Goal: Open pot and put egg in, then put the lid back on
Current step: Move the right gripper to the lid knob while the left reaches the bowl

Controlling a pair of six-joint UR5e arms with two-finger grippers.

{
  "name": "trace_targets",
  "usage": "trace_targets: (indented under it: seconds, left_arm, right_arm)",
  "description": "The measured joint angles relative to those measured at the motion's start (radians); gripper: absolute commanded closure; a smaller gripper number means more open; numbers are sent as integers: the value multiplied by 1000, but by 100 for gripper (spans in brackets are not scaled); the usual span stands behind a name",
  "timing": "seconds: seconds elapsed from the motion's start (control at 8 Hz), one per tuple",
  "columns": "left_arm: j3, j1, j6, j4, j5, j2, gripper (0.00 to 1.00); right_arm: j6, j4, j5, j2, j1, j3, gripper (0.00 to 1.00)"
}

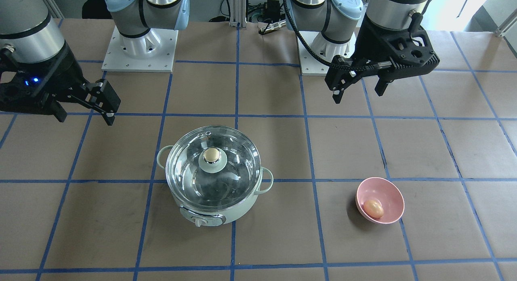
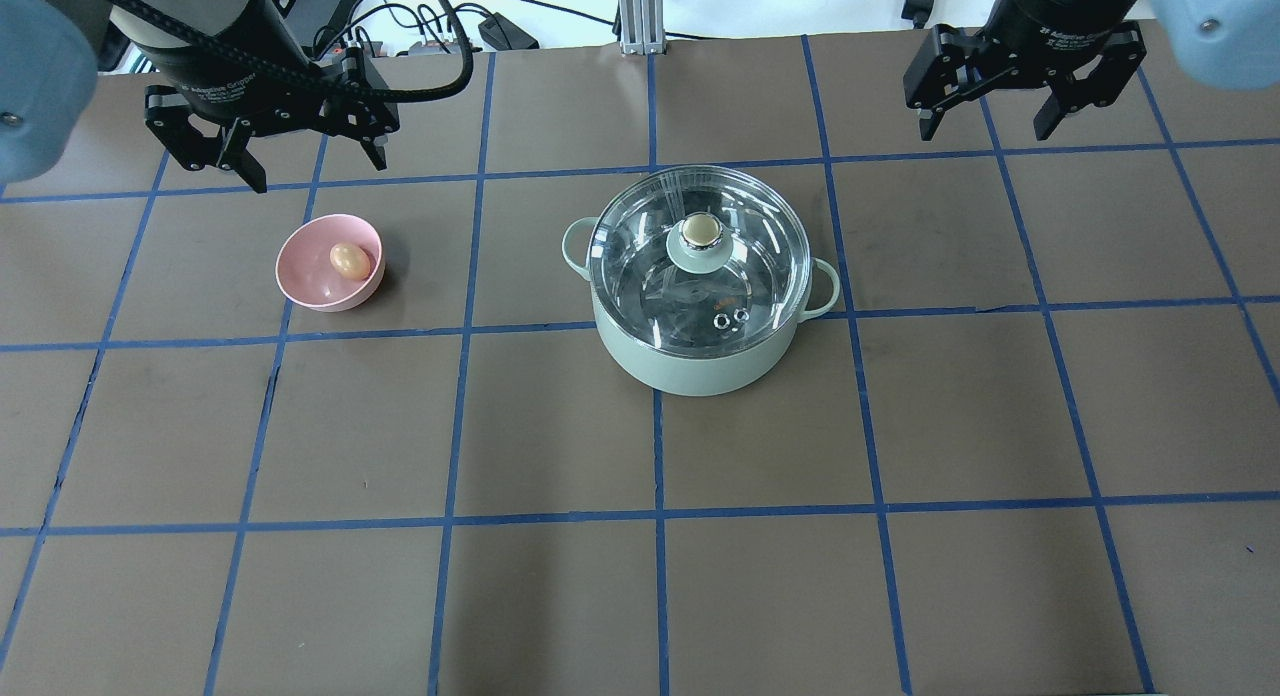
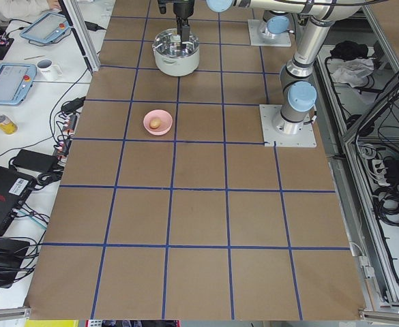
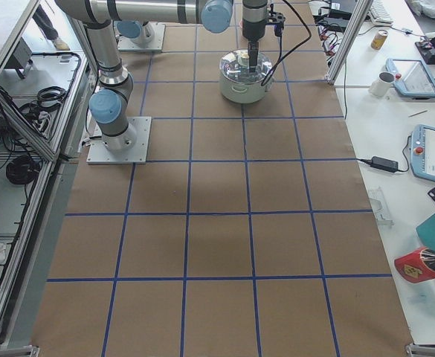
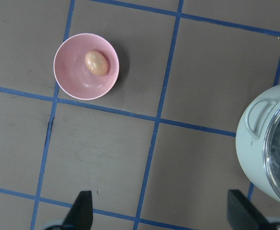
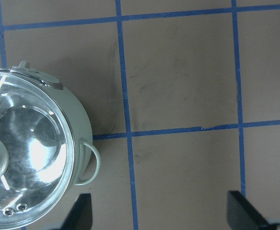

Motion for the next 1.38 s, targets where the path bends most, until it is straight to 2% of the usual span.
trace_targets:
  seconds: [0.38,0.62,1.0,1.38]
  left_arm:
    - [-1,6,3,5,2,-2,0]
    - [-2,51,51,12,1,-30,0]
    - [-3,139,69,135,1,-147,0]
    - [-5,231,-37,262,0,-275,0]
  right_arm:
    - [4,-2,-4,-2,0,0,0]
    - [42,-64,-8,9,19,-3,0]
    - [255,-172,-11,101,165,-15,0]
    - [405,-211,5,198,276,-27,4]
